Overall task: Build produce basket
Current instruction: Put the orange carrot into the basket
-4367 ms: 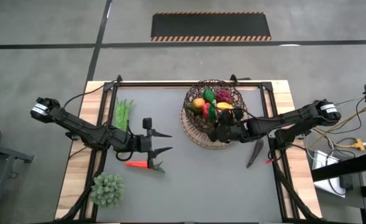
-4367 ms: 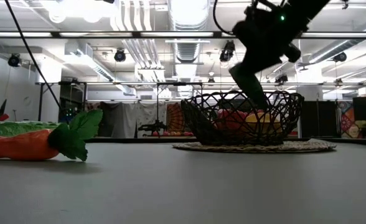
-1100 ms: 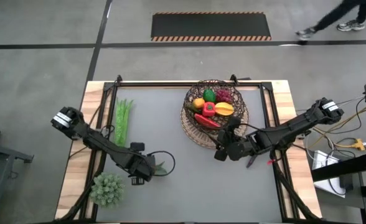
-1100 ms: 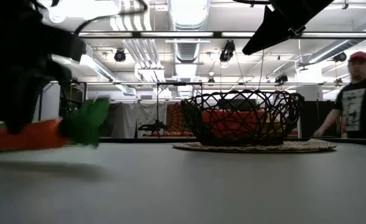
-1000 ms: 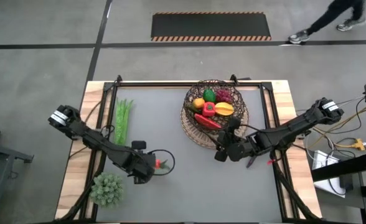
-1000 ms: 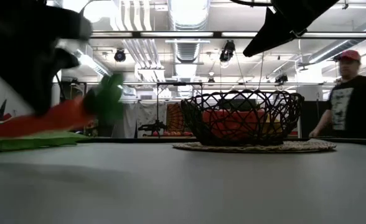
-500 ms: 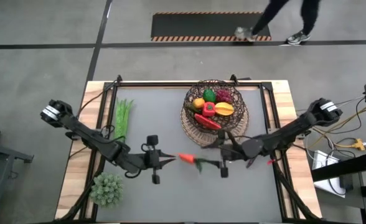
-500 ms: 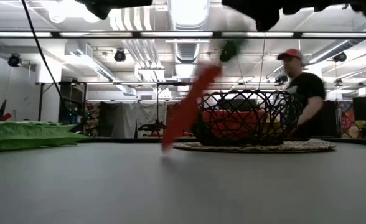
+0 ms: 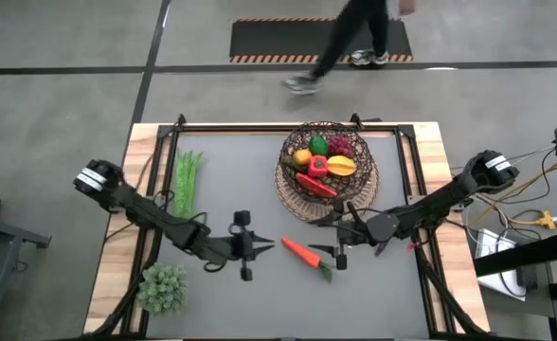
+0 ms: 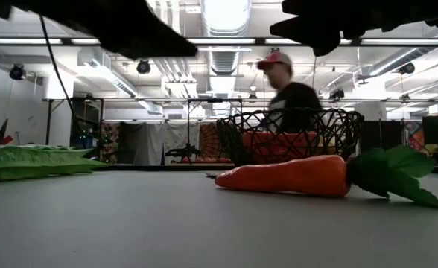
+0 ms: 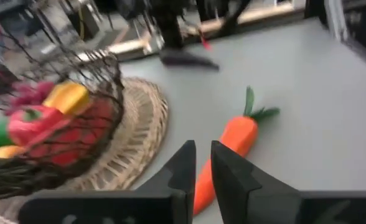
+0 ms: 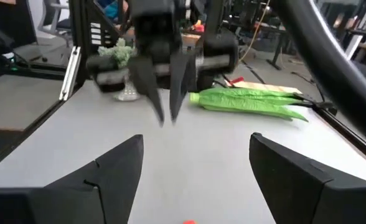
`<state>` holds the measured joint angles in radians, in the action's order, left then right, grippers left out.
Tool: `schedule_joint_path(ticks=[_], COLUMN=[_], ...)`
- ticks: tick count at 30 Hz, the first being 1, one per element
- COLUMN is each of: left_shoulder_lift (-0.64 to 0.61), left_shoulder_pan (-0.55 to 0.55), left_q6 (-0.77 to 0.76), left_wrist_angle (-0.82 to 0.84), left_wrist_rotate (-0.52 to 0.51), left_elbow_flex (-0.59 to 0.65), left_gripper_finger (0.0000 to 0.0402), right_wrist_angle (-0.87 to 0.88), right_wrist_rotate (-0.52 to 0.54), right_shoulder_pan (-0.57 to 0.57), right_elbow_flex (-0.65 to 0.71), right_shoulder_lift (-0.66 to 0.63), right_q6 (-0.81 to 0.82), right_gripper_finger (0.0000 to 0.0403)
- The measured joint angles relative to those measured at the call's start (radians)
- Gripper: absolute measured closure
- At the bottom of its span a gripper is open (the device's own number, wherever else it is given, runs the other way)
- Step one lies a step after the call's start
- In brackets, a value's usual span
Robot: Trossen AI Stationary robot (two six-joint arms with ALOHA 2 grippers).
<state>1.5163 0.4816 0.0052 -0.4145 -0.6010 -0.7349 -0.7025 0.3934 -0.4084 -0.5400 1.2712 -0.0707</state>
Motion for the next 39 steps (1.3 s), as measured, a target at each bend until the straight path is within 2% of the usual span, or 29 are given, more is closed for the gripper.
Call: schedule_joint_path(ticks=[3,7,11,15,20,29,33,39], left_shoulder_lift=[0.095,0.204,0.289,0.370,0.435,0.475,0.475,0.475], left_shoulder_pan=[-0.041,-0.101,-0.171,-0.234,-0.287,-0.307,-0.310,-0.312], left_q6=[0.001,0.001,0.001,0.053,0.061,0.053,0.019,-0.018], left_wrist_angle=[0.004,0.002,-0.027,-0.106,-0.187,-0.217,-0.211,-0.195], left_wrist_rotate=[0.070,0.149,0.348,0.522,0.619,0.663,0.676,0.686], left_elbow_flex=[-0.037,-0.092,-0.140,-0.166,-0.168,-0.163,-0.160,-0.149], left_gripper_finger=[0.0340,0.0278,0.0214,0.0182,0.0179,0.0183,0.0207,0.0265], right_wrist_angle=[0.028,0.046,0.045,0.061,0.084,0.093,0.096,0.096], right_wrist_rotate=[0.000,-0.001,-0.001,-0.001,-0.001,-0.001,-0.001,0.000], right_shoulder_pan=[0.000,-0.004,-0.006,-0.006,-0.006,-0.006,-0.006,-0.006], right_elbow_flex=[-0.007,-0.009,-0.009,-0.009,-0.009,-0.009,-0.009,-0.009], right_shoulder_lift=[-0.010,-0.020,-0.020,-0.020,-0.020,-0.020,-0.020,-0.020], right_q6=[0.006,0.016,0.022,0.038,0.071,0.072,0.071,0.071], right_gripper_finger=[0.0132,0.0132,0.0127,0.0123,0.0122,0.0123,0.0129,0.0137])
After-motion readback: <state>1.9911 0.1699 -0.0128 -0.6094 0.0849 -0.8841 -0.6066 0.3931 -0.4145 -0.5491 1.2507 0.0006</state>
